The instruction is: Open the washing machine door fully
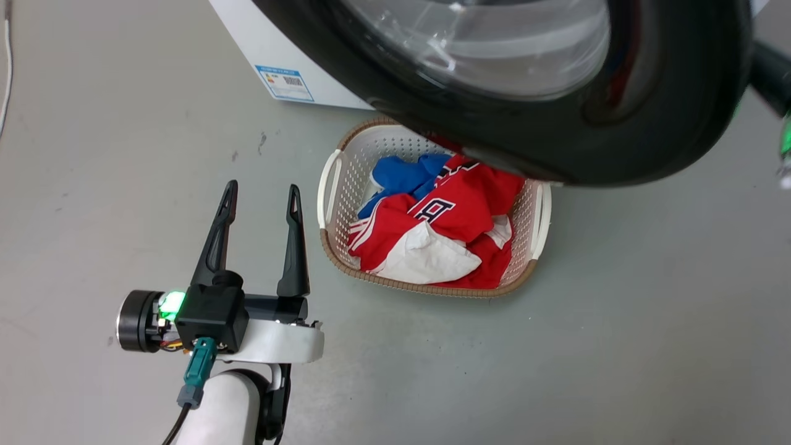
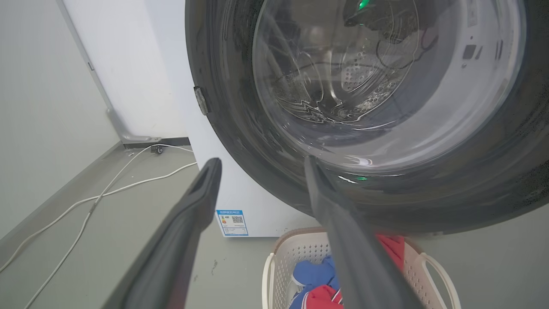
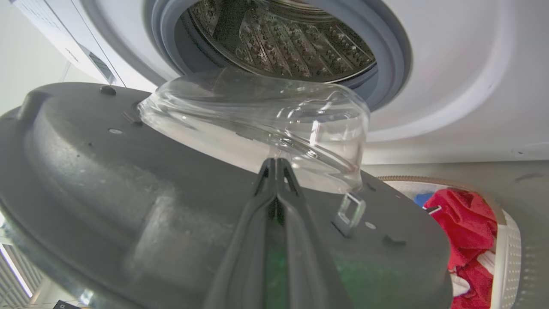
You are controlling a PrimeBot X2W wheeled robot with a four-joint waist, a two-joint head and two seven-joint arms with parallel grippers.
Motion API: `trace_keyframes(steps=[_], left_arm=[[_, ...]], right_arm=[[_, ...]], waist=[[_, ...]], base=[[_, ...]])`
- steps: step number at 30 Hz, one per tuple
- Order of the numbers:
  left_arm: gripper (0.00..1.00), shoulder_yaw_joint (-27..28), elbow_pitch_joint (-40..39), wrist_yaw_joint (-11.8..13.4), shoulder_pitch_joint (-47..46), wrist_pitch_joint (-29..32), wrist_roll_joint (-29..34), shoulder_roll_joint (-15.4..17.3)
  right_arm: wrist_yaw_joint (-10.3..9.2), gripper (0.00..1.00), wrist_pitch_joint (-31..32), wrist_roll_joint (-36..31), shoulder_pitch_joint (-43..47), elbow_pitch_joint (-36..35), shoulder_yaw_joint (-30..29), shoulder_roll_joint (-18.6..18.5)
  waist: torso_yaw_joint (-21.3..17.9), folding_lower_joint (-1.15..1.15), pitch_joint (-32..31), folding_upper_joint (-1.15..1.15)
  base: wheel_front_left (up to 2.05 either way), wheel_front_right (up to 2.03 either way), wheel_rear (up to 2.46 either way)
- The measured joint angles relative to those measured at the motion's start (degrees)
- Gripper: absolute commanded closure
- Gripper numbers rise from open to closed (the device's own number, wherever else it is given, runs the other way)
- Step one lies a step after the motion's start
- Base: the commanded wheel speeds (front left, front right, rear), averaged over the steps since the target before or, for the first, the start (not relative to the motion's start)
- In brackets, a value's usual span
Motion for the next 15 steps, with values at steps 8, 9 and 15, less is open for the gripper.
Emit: trace_keyframes(steps=[8, 9, 15], left_arm=[[0.00, 1.15, 0.44, -0.36, 2.04, 0.00, 0.44, 0.22], [0.00, 1.29, 0.51, -0.35, 2.33, 0.00, 0.44, 0.31], [0.00, 1.40, 1.05, -0.41, 3.19, 0.00, 0.54, 0.44]], right_arm=[[0.00, 1.00, 1.98, 0.97, 10.33, -9.45, 3.23, 2.13], [0.00, 1.00, 2.22, 1.24, 11.32, -10.32, 3.77, 2.90], [0.00, 1.00, 3.42, 1.57, 17.44, -16.21, 7.61, 5.24]], waist=[[-1.39, 0.00, -2.97, 0.00], [-1.63, 0.00, -3.29, 0.00], [-2.32, 0.00, -5.21, 0.00]], base=[[0.00, 0.00, 0.00], [0.00, 0.00, 0.00], [0.00, 0.00, 0.00]])
